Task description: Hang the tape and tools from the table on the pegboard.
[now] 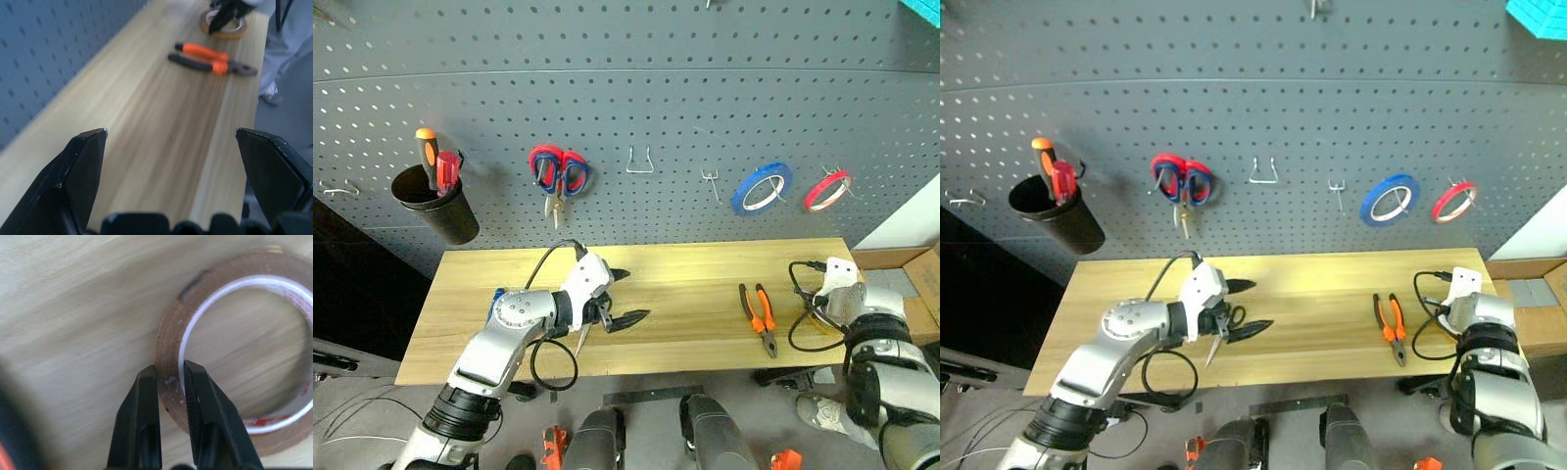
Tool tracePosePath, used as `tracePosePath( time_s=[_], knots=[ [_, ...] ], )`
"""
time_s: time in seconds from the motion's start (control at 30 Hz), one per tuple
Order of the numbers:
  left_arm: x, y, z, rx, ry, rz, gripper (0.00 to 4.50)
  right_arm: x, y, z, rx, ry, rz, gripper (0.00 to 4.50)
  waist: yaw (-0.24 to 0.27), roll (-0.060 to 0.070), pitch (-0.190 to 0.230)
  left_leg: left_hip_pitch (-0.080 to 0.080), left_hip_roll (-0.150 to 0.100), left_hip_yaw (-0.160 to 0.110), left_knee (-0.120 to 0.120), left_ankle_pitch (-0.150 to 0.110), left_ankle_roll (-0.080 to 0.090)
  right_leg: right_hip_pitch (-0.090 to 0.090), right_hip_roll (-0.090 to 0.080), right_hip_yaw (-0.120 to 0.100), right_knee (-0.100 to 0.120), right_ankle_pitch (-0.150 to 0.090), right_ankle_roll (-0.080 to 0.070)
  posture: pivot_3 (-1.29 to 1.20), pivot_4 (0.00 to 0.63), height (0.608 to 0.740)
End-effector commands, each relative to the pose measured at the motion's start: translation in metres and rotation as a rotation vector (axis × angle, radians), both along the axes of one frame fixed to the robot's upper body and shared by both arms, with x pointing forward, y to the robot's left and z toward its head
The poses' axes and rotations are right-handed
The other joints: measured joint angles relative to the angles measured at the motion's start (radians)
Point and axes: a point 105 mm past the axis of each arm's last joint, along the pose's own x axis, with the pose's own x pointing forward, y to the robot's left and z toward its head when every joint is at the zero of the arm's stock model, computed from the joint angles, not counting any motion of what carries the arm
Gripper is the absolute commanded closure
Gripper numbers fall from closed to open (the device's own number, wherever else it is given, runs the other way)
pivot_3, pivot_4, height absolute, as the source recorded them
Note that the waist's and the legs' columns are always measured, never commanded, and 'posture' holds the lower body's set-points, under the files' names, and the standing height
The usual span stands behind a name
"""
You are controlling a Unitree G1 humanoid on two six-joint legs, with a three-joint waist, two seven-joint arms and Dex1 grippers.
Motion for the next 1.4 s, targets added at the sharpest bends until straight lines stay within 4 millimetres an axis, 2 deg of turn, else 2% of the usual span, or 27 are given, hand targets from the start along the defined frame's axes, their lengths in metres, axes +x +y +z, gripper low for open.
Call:
tracePosePath(
  time_s=[0.03,0.2,0.23,0.3,0.37,0.43,0.5,0.57,0.6,0.7,0.77,0.83,0.97,1.1,1.27,1.4],
  knots=[
    [0.001,-0.004,0.038,-0.158,-0.1,-0.002,0.0,0.006,0.012,0.065,-0.125,-0.264,0.178,4.4,0.003,0.001,0.001,-0.001,0.0,-0.001,0.0,0.0,0.0,-0.001,0.0,0.0,0.0,0.0,0.0,-0.15,0.264,0.74],
    [0.005,0.009,0.047,-0.227,-0.14,0.068,0.0,-0.034,0.057,0.099,-0.01,-0.465,0.444,4.4,-0.008,0.002,0.001,-0.001,0.0,-0.001,-0.001,0.0,0.0,-0.001,0.0,0.0,0.0,-0.002,0.003,-0.19,0.264,0.74],
    [0.006,0.011,0.046,-0.232,-0.144,0.076,0.0,-0.041,0.062,0.103,0.004,-0.485,0.472,4.4,-0.01,0.002,0.001,0.0,0.001,-0.001,-0.001,-0.001,0.0,-0.001,0.0,0.0,0.0,-0.004,0.007,-0.21,0.263,0.74],
    [0.012,0.018,0.044,-0.241,-0.16,0.117,0.0,-0.068,0.077,0.094,0.039,-0.415,0.584,4.4,-0.011,0.002,0.002,0.0,0.001,0.0,0.0,-0.001,0.0,-0.001,0.0,0.0,0.0,-0.005,0.008,-0.23,0.264,0.74],
    [0.015,0.02,0.042,-0.243,-0.168,0.132,0.0,-0.089,0.106,0.096,0.11,-0.396,0.74,4.4,-0.01,0.001,0.003,0.001,0.001,0.0,0.0,-0.001,0.0,0.0,0.0,0.0,-0.001,-0.005,0.008,-0.24,0.263,0.74],
    [0.015,0.023,0.04,-0.241,-0.174,0.131,0.0,-0.099,0.137,0.113,0.144,-0.458,0.901,4.4,-0.013,0.0,0.004,0.001,0.001,0.0,0.001,-0.001,0.0,0.0,0.0,0.0,-0.001,-0.005,0.008,-0.25,0.251,0.74],
    [0.019,0.029,0.043,-0.253,-0.205,0.161,0.0,-0.099,0.161,0.143,0.134,-0.599,1.026,4.4,-0.03,-0.001,0.004,0.001,0.001,0.001,0.001,-0.001,0.0,0.0,0.0,0.0,-0.001,-0.005,0.009,-0.26,0.248,0.74],
    [0.021,0.035,0.049,-0.286,-0.255,0.187,0.0,-0.095,0.186,0.181,0.12,-0.803,1.124,4.4,-0.04,-0.002,0.005,0.002,0.001,0.002,0.001,-0.001,0.0,0.0,0.0,-0.001,-0.001,-0.004,0.011,-0.25,0.237,0.74],
    [0.022,0.038,0.052,-0.308,-0.28,0.202,0.0,-0.092,0.198,0.193,0.083,-0.855,1.173,4.4,-0.042,-0.003,0.005,0.002,0.001,0.003,0.001,0.0,0.0,0.0,0.0,-0.001,-0.001,-0.004,0.011,-0.25,0.233,0.74],
    [0.022,0.041,0.057,-0.343,-0.322,0.244,0.0,-0.075,0.218,0.213,0.014,-0.955,1.199,4.4,-0.039,-0.004,0.005,0.002,0.001,0.002,0.001,0.0,0.0,0.0,0.0,-0.002,-0.001,-0.003,0.011,-0.24,0.216,0.74],
    [0.02,0.042,0.058,-0.35,-0.333,0.261,0.0,-0.071,0.234,0.217,-0.014,-0.977,1.243,4.4,-0.035,-0.005,0.004,0.0,0.001,0.001,0.001,0.0,-0.001,-0.002,0.0,-0.002,-0.001,-0.001,0.008,-0.22,0.196,0.74],
    [0.016,0.043,0.057,-0.347,-0.331,0.268,0.0,-0.063,0.24,0.21,-0.051,-0.955,1.255,4.4,-0.025,-0.005,0.004,-0.001,0.0,0.0,0.0,-0.001,-0.002,-0.003,-0.001,-0.001,0.0,0.0,0.006,-0.2,0.187,0.74],
    [0.013,0.046,0.056,-0.329,-0.339,0.297,0.0,-0.041,0.239,0.193,-0.127,-0.907,1.216,4.4,-0.006,-0.005,0.003,-0.002,-0.001,-0.001,0.0,-0.002,-0.003,-0.004,-0.003,-0.001,-0.001,0.0,0.006,-0.17,0.171,0.74],
    [0.012,0.05,0.059,-0.328,-0.356,0.323,0.0,-0.031,0.243,0.184,-0.141,-0.893,1.218,4.4,-0.003,-0.006,0.0,-0.002,-0.001,-0.001,0.001,-0.002,-0.003,-0.003,-0.003,-0.001,0.0,0.001,0.005,-0.15,0.159,0.74],
    [0.011,0.049,0.062,-0.329,-0.366,0.331,0.0,-0.019,0.244,0.185,-0.166,-0.91,1.201,4.4,-0.004,-0.008,-0.014,0.001,-0.001,0.0,0.002,-0.001,-0.004,-0.001,-0.003,-0.003,0.001,0.001,0.005,-0.13,0.147,0.74],
    [0.011,0.051,0.061,-0.326,-0.362,0.338,0.0,-0.028,0.245,0.194,-0.141,-0.964,1.245,4.4,-0.004,-0.009,-0.016,0.001,-0.001,0.001,0.002,-0.001,-0.004,-0.002,-0.002,-0.003,0.001,0.001,0.005,-0.13,0.149,0.74]
  ],
)
